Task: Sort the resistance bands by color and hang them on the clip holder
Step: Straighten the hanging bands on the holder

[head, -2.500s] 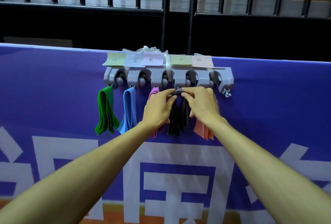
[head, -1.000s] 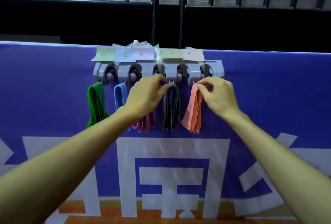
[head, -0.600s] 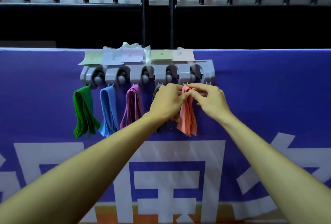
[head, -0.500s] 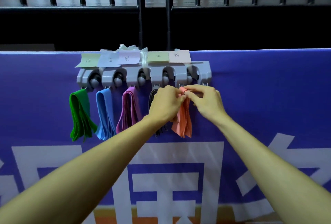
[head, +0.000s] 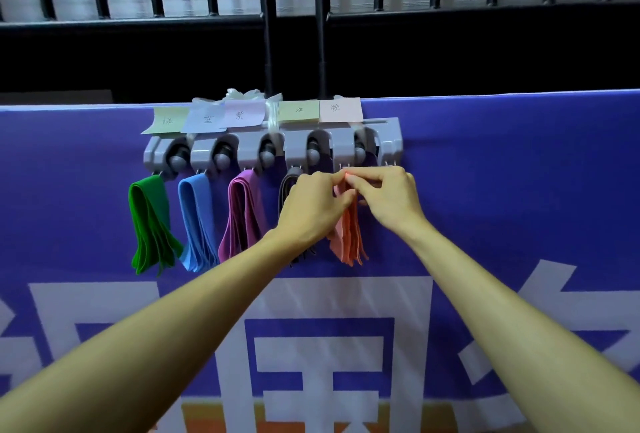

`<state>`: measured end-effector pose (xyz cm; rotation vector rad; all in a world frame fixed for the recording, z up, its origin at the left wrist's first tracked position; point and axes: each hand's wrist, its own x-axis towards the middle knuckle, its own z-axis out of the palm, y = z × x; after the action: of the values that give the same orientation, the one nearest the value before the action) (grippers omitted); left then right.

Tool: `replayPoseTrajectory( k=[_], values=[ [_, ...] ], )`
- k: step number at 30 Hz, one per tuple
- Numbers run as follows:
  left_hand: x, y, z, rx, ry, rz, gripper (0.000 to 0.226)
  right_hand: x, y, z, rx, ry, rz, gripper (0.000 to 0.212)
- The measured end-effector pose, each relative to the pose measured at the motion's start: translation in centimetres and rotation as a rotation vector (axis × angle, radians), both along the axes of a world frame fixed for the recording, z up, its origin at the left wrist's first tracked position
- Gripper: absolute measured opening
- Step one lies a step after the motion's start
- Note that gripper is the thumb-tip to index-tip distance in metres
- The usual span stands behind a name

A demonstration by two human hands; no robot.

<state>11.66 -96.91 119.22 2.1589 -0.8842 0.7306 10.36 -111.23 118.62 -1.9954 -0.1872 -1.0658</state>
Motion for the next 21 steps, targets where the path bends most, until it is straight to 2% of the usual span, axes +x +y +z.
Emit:
replayPoseTrajectory(
  k=[4, 9, 14, 17, 21],
  values=[
    [0.9, -0.4, -0.7, -0.066, 0.005, 0.029, 0.024, -0.6, -0.3, 0.4, -0.136, 0.001, -0.018, 0.022],
    [1.4, -0.4, -1.0, -0.056, -0.046, 0.097, 0.028, -1.0, -0.5, -0.1, -0.452, -0.052, -0.220, 0.024],
    [1.4, -0.6, 0.5, 0.002, -0.153, 0.158, 0.028, -1.1, 0.0, 1.5, -0.473, -0.160, -0.295, 0.020],
    [1.6, -0.9, 0.7, 0.074, -0.161, 0.185, 0.032, -1.1, 0.1, 1.9, -0.523, -0.103, -0.346, 0.023],
    [2.0, -0.6, -0.1, 0.120, -0.142, 0.136, 0.029, -1.8, -0.1, 0.5, -0.457, -0.076, -0.241, 0.023]
  ],
)
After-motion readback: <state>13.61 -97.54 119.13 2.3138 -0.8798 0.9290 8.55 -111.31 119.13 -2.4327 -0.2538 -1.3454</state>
